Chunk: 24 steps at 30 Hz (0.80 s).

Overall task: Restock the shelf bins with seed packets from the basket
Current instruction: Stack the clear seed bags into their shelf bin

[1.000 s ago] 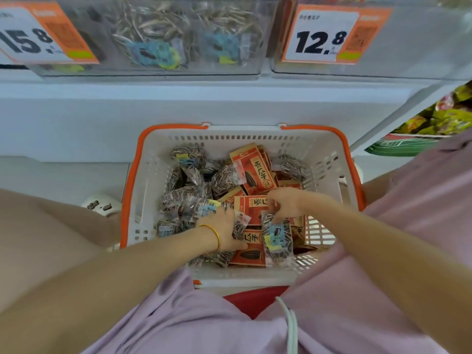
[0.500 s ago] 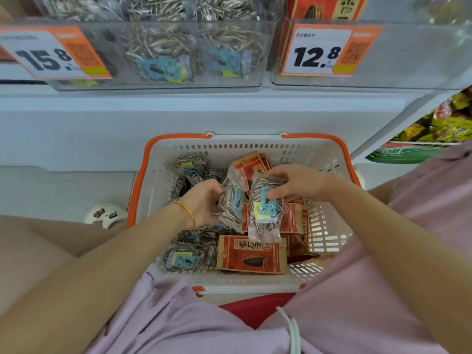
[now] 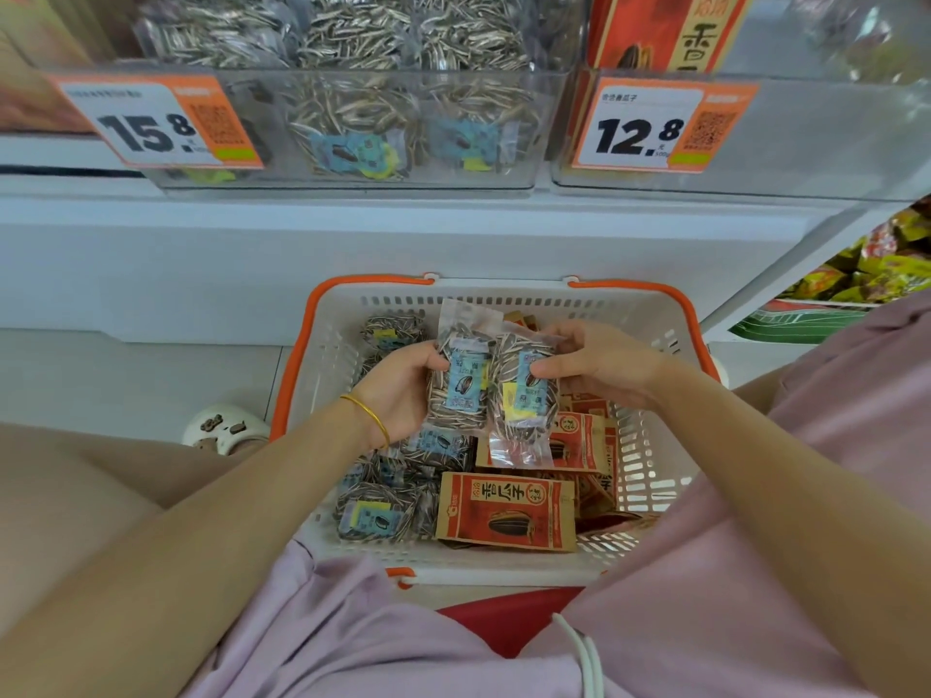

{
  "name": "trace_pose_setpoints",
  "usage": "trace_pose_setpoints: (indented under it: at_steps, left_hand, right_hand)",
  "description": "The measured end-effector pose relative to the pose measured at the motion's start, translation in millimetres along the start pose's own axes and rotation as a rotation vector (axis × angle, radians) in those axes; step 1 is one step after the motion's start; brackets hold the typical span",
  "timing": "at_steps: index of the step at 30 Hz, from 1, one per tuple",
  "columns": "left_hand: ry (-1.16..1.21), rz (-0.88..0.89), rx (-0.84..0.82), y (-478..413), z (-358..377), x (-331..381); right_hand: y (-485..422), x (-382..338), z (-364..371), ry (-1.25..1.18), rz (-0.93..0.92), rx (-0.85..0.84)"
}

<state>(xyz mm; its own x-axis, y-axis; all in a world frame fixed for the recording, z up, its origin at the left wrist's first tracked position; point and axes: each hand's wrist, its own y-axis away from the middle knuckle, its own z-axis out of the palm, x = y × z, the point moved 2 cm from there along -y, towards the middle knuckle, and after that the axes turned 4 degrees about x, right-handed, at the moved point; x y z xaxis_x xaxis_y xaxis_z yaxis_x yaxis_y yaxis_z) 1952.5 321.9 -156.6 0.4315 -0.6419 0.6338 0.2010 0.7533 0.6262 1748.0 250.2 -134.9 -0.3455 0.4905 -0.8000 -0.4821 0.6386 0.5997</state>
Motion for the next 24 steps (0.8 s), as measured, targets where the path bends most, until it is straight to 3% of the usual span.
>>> trace_pose_setpoints:
  at_steps: [2,5,11,16,19,24]
  left_hand:
    - [-0.032,0.014,0.017,1,5,2]
    - [-0.263,0.004,0.065,2,10,6]
    - [-0.625,-0.141,0.069,7,2,14]
    - [-0.95,-0.006,0.088,12,8,28]
    - [-0.916,0.037,0.166,13,6,35]
    - [-0.719,0.019,0.104,22,13,42]
  right_hand:
    - [0,1,0,-0.038,-0.015,-0.003]
    - [2,-2,-1,-0.069,-0.053,0.018]
    - [1,-4,0,-0.052,-0.133,0.134]
    - [4,-6,5,-0.062,-0.154,0.084]
    - [7,-9,4,-0.016,-0.194,0.099]
    - [10,-15,12,0.044,-0.221,0.042]
